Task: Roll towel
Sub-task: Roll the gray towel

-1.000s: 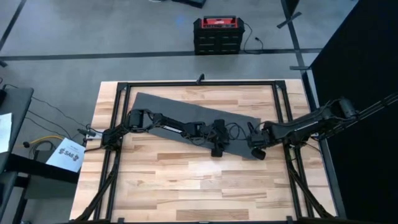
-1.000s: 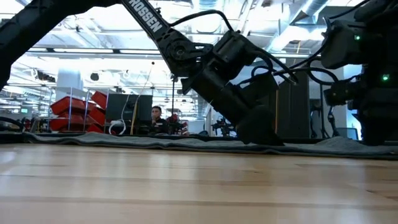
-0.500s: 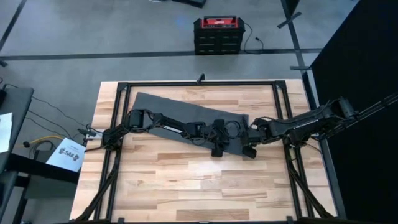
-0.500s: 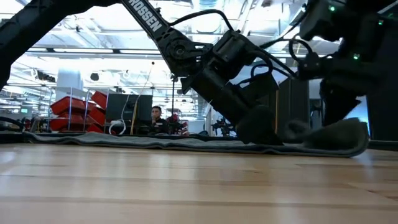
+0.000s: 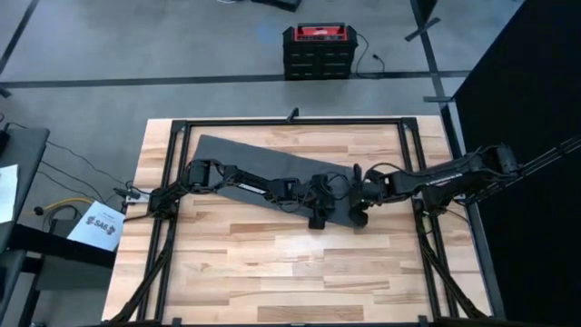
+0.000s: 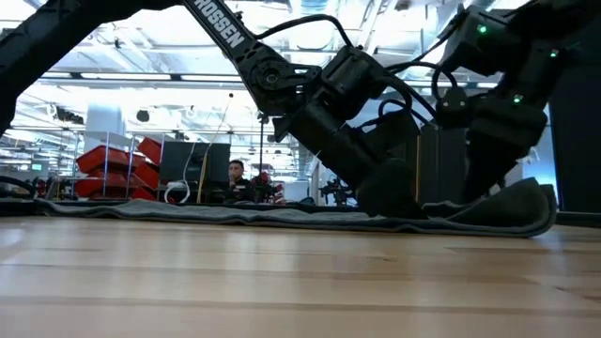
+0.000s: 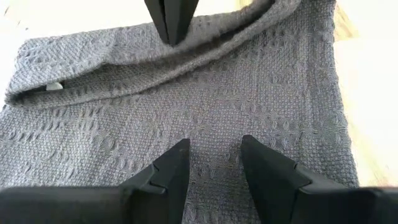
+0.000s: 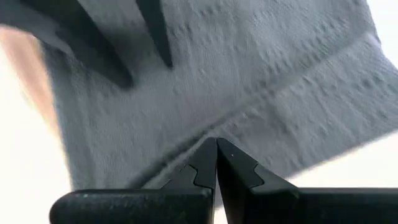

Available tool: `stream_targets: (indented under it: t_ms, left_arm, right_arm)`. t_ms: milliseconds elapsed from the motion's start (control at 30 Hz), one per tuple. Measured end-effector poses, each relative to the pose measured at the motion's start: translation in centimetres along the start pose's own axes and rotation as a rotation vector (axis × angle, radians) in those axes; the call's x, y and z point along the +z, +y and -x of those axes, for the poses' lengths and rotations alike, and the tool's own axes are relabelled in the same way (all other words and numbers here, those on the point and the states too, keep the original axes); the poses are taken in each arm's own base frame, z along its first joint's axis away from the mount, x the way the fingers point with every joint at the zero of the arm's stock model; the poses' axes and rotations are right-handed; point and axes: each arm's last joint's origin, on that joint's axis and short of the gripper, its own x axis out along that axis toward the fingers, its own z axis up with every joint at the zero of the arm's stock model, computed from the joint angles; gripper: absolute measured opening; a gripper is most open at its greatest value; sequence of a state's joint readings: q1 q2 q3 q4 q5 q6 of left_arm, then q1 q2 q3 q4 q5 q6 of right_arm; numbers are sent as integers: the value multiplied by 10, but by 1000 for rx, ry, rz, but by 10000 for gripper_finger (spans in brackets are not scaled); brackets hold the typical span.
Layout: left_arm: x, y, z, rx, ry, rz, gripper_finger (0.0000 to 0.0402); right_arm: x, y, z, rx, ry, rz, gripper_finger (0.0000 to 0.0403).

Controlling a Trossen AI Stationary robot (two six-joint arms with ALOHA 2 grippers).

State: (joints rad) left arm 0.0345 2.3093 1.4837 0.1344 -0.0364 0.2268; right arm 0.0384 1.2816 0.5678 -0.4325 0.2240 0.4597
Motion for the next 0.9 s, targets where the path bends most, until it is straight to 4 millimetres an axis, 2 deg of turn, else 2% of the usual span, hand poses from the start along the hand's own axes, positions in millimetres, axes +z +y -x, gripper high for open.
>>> stream_targets:
  t_ms: [200, 433, 567, 733, 900]
  left_arm:
    - [0, 0, 0, 0, 1, 7, 134]
    - [-1, 0, 0, -2, 7, 4, 134]
    - [-1, 1, 0, -3, 8, 5, 134]
    - [-1, 2, 0, -4, 8, 1, 134]
    - [-1, 2, 0, -3, 8, 3, 134]
  right_arm:
    - [4, -8, 1, 6, 27, 0, 0]
    - [11, -5, 27, -60, 134, 4, 0]
    - [-4, -2, 32, -90, 254, -66, 0]
    - [-31, 15, 21, 12, 337, -103, 0]
    - [-28, 38, 20, 177, 221, -82, 0]
